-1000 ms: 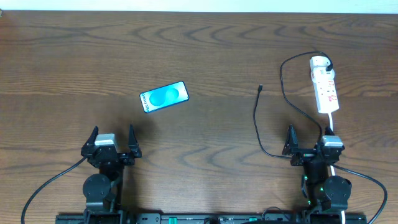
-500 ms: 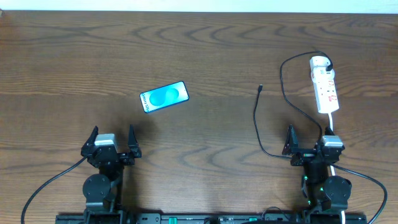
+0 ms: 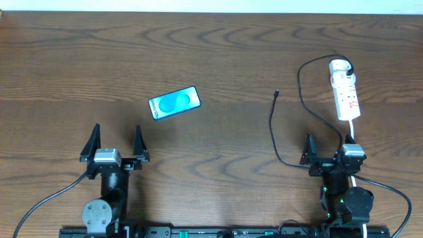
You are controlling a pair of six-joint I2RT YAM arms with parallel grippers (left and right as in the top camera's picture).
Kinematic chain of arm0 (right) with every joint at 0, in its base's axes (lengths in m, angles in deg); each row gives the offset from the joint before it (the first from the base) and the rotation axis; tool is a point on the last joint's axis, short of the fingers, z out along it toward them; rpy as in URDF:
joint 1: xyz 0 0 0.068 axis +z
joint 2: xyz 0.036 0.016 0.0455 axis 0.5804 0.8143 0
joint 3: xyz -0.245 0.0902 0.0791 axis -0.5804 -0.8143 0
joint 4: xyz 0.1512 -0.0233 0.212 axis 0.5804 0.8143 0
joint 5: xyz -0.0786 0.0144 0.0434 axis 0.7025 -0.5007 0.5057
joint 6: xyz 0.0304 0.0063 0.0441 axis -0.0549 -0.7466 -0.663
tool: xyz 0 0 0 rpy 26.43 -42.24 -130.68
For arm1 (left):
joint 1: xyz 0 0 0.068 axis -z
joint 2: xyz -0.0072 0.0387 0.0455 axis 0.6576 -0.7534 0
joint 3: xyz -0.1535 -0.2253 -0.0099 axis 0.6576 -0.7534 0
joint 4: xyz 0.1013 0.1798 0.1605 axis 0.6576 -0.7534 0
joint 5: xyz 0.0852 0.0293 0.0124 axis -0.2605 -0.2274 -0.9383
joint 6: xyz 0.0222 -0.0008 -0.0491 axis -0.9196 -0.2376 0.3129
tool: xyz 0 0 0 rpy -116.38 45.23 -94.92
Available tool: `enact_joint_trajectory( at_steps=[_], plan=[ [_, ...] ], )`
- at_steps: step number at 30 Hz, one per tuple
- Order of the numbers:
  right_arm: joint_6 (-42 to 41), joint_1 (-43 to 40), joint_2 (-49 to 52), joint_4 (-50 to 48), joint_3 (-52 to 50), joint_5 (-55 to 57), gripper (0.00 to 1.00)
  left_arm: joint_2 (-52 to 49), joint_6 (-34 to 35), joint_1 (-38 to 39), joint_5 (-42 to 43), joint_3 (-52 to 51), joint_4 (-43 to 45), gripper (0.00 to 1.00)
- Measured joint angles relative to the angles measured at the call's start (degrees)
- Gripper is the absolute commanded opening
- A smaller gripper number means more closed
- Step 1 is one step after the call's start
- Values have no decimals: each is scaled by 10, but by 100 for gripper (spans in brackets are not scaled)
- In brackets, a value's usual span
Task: Plug charger to phone and switch on socket
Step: 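Raise the left arm from rest toward the blue phone, then move the left gripper over the blue phone and descend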
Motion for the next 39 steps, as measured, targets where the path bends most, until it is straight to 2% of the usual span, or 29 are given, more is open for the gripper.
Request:
enact_joint_trajectory(
  at_steps=[6, 12, 14, 23, 26, 30, 34, 39],
  plan=[
    [0, 0, 0, 0, 0, 0, 99, -24, 5, 0, 1, 76, 7, 93],
    [0, 0, 0, 0, 0, 0, 99, -175, 41, 0, 2, 208, -24, 93],
    [0, 0, 0, 0, 0, 0, 99, -222, 47, 0, 2, 257, -63, 93],
    [0, 0, 0, 0, 0, 0, 99, -522, 67, 7, 21, 599, -390, 93],
    [0, 0, 0, 0, 0, 0, 99, -596, 67, 24, 26, 675, -455, 93],
    [0, 0, 0, 0, 0, 0, 99, -640, 44, 63, 30, 704, -496, 93],
    [0, 0, 0, 0, 0, 0, 99, -646, -14, 90, 53, 704, -515, 93],
    [0, 0, 0, 0, 0, 0, 99, -646, -41, 95, 76, 704, -530, 93]
  ],
)
